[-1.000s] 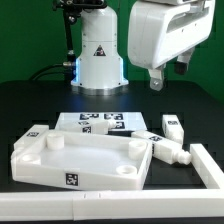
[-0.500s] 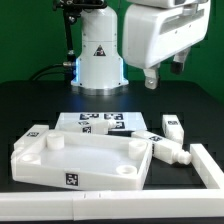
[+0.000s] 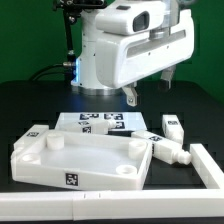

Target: Assemble desk

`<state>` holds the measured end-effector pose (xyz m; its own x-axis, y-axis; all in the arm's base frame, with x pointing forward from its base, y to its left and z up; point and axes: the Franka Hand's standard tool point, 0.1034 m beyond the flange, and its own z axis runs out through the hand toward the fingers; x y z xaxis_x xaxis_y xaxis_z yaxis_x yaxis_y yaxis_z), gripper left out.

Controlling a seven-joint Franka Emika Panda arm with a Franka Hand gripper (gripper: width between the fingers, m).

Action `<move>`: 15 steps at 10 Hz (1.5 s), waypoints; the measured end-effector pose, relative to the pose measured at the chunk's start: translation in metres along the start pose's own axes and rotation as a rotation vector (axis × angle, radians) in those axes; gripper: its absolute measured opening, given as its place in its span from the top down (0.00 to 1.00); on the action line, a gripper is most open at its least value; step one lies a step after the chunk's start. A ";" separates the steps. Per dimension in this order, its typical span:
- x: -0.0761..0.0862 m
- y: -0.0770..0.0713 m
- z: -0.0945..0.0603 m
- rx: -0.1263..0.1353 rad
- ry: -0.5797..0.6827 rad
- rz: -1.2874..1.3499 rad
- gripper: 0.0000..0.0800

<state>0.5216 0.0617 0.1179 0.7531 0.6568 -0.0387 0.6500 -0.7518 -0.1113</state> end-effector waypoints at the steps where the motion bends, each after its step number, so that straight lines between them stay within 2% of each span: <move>1: -0.001 0.000 0.001 0.002 -0.002 0.000 0.19; 2: 0.001 0.000 0.004 -0.011 0.017 0.026 0.19; 3: -0.008 -0.010 0.022 -0.042 0.055 0.059 0.19; 4: -0.025 -0.023 0.041 -0.046 0.057 0.072 0.19; 6: -0.036 -0.027 0.063 -0.064 0.083 0.068 0.19; 7: -0.036 -0.022 0.061 -0.067 0.087 0.062 0.19; 9: -0.036 -0.023 0.063 -0.064 0.084 0.063 0.19; 10: -0.039 -0.023 0.067 -0.061 0.083 0.069 0.19; 11: -0.041 -0.025 0.077 -0.070 0.098 0.069 0.19; 13: -0.050 -0.031 0.092 -0.064 0.091 0.071 0.19; 15: -0.048 -0.030 0.094 -0.071 0.103 0.070 0.19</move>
Offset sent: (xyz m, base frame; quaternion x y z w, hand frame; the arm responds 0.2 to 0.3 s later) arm -0.0667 0.0007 -0.0495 -0.0623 0.0472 0.0657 0.9948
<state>0.4567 0.0582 0.0301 0.8012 0.5954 0.0590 0.5979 -0.8005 -0.0409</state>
